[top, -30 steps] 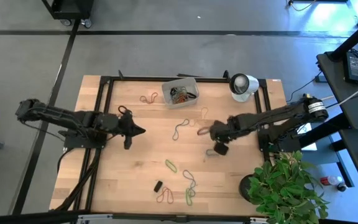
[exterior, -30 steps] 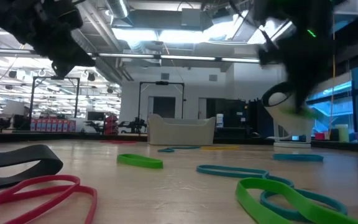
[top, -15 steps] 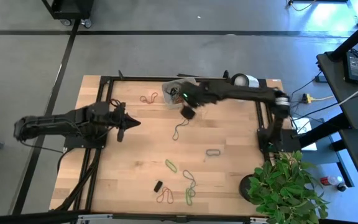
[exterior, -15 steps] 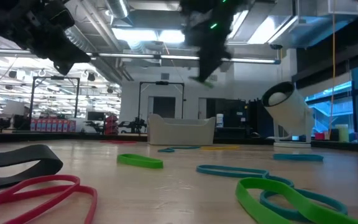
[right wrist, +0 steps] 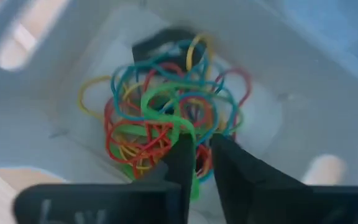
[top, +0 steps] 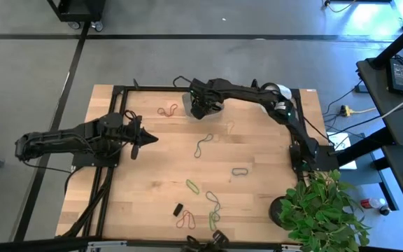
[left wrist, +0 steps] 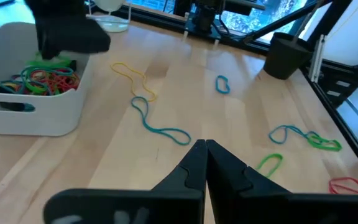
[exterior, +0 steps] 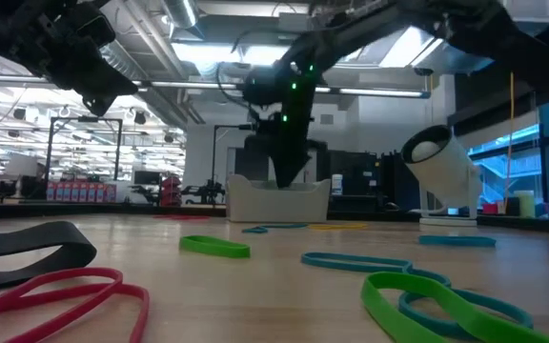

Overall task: Pick and place rubber bands into bin
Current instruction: Put the top green rubber band into the gray bin

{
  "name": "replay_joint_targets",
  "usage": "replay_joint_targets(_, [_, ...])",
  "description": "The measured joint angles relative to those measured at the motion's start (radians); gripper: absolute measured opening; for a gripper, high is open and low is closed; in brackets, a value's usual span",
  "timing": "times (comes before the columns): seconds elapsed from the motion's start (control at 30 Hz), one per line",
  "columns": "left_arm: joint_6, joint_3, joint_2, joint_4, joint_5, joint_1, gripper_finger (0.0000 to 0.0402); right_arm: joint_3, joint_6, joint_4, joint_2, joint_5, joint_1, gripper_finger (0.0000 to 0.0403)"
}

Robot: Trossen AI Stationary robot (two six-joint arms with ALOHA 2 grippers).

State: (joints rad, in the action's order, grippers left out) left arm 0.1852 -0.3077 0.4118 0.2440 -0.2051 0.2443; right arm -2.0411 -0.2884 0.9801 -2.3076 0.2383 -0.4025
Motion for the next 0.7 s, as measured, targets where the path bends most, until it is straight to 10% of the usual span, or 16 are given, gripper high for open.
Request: replay_joint_targets(0.7, [0.043,-0.001,0.0,-0.017,0.031,0.0,0.0002,-0.055,0.036,0.14,0.127,0.01,0.04,0.0228])
